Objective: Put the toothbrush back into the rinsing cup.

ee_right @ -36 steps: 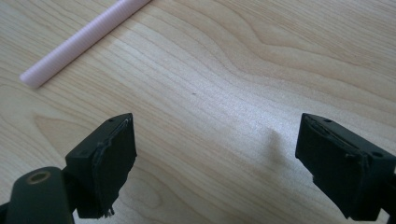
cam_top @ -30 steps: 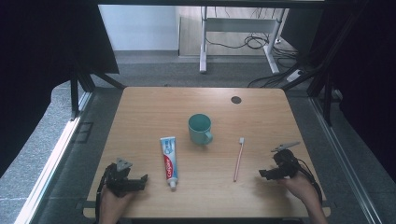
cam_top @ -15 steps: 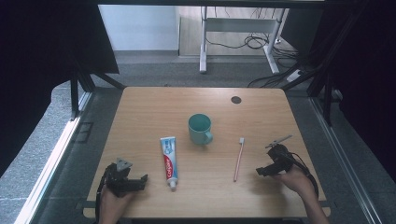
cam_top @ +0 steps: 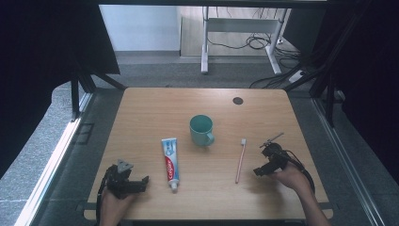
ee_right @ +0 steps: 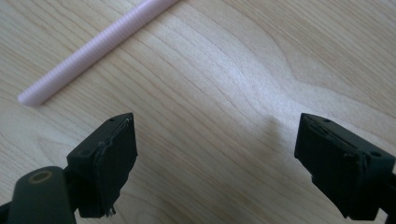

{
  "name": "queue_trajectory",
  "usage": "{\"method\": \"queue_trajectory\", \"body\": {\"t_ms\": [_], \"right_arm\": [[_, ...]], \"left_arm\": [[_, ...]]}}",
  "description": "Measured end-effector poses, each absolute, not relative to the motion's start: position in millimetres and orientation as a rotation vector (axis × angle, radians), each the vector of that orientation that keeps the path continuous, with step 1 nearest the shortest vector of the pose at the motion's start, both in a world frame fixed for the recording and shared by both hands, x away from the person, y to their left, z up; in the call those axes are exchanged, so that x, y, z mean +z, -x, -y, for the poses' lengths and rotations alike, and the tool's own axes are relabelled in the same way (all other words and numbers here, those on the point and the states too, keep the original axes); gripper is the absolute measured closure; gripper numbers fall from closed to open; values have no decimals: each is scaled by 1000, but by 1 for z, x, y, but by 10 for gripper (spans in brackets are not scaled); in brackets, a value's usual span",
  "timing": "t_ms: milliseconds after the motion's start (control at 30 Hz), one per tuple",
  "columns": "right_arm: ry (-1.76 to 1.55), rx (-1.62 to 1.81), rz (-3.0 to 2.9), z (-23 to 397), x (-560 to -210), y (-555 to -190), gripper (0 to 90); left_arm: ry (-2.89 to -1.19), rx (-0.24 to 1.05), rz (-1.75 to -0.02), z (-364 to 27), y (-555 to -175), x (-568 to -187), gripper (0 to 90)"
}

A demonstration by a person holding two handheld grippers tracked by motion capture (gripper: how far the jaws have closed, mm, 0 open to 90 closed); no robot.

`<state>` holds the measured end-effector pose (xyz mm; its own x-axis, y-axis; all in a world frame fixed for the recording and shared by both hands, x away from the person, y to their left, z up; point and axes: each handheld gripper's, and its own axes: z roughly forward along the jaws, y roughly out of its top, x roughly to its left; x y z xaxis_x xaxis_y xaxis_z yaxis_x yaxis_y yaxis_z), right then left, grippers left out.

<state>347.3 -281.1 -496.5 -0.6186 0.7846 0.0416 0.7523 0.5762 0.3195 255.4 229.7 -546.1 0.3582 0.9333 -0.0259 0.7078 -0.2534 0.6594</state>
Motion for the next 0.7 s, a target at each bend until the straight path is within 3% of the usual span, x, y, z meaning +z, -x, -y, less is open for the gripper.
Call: {"method": "queue_trajectory", "body": {"t_ms": [700], "right_arm": [[-1275,284,-2788,241,-491,-369,154]], "left_arm": [[-2044,504,-1418,-230,-255,-546,0]]}}
